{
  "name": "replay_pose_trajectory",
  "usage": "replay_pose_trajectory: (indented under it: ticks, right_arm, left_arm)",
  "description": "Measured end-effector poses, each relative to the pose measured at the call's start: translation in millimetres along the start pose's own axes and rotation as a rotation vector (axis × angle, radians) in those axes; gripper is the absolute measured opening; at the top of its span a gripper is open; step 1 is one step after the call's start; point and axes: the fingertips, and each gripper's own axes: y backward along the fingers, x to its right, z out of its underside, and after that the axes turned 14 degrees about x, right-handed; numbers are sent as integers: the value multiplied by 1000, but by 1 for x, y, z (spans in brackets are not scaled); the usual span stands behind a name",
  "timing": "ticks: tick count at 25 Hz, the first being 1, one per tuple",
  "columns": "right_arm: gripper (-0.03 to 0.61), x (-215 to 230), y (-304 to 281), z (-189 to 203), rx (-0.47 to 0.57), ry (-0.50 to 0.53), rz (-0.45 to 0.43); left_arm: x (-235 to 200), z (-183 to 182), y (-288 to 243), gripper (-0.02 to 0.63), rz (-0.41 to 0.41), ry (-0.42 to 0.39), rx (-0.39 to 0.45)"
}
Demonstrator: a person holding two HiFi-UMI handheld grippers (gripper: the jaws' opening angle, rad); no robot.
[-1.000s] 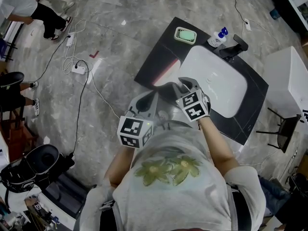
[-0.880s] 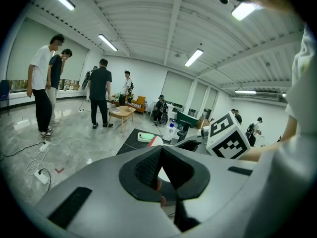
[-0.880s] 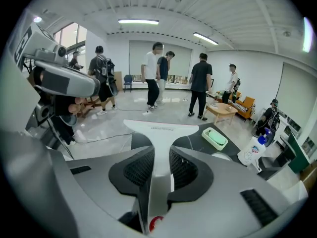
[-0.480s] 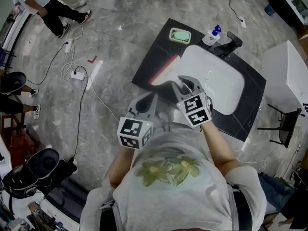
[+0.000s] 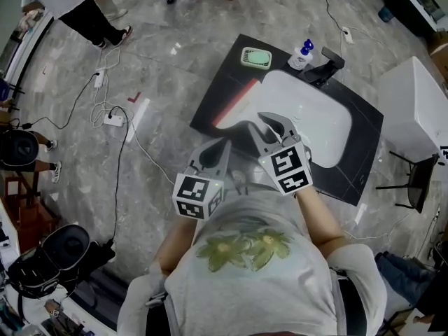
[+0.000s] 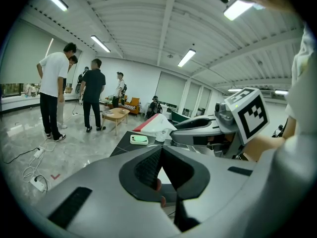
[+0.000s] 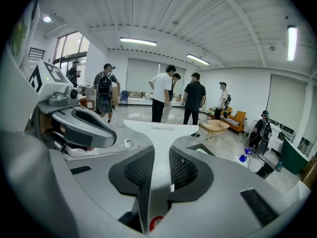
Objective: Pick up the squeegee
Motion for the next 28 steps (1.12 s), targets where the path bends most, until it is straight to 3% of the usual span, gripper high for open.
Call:
replay_pose_trajectory:
  ticks: [28]
  right_arm:
    - [103, -8, 44, -42, 99, 11, 10]
  left_arm:
    - [25, -19, 4, 9, 39, -54, 34]
